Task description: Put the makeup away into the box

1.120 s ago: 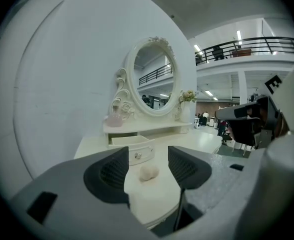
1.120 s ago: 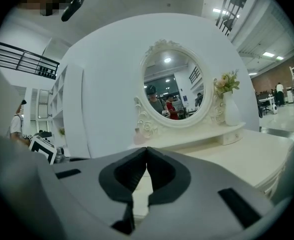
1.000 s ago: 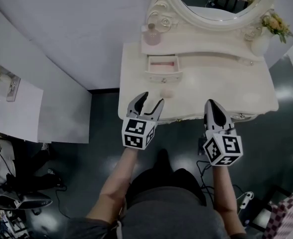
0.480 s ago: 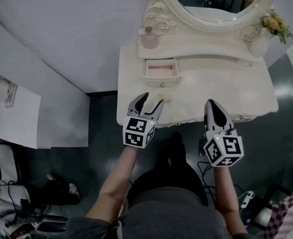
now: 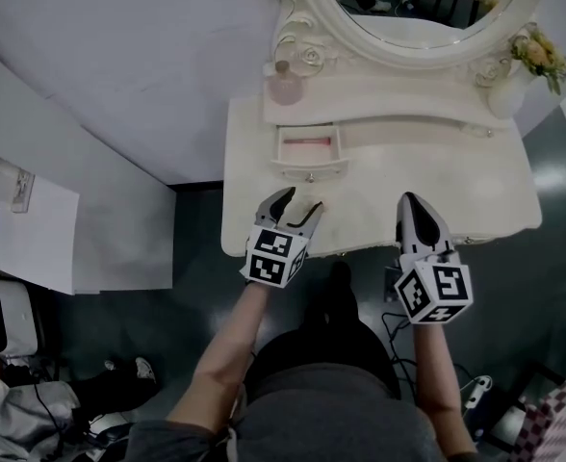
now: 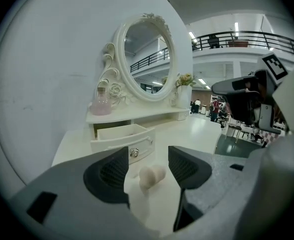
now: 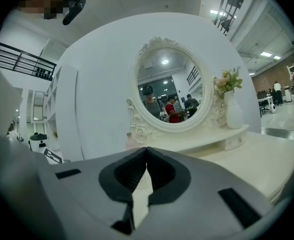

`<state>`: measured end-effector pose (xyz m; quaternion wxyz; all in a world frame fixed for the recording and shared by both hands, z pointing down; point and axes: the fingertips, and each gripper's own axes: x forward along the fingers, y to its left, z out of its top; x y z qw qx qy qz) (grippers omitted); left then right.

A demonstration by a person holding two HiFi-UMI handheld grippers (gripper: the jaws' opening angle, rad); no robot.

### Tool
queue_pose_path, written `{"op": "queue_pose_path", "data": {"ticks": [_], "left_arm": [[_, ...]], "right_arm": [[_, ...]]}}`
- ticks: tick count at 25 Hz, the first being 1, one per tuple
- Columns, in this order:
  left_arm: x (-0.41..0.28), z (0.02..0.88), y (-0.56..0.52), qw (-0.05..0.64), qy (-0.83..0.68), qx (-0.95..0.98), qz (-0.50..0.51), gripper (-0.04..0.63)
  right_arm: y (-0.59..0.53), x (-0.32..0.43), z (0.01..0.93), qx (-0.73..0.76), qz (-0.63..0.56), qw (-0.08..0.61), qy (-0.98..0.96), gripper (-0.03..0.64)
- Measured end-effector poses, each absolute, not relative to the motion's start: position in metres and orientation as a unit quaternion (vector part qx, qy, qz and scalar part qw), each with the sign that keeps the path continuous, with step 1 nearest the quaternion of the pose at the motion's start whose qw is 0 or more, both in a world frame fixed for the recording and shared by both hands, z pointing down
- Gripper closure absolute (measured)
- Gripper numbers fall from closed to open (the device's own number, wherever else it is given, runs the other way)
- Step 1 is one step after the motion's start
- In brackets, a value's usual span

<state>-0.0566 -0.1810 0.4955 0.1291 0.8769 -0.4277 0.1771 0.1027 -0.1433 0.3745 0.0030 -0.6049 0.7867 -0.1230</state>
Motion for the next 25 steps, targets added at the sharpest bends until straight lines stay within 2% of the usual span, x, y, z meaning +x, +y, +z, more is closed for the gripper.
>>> {"op": "queue_pose_path", "data": {"ticks": [25], "left_arm": [[-0.031, 0.567, -0.192, 0.169, -0.388, 0.856, 0.298, 0.357]], "right_arm": [[-0.175, 0.123, 0.390, -0.608, -0.150, -0.001, 0.780, 0.612]]}}
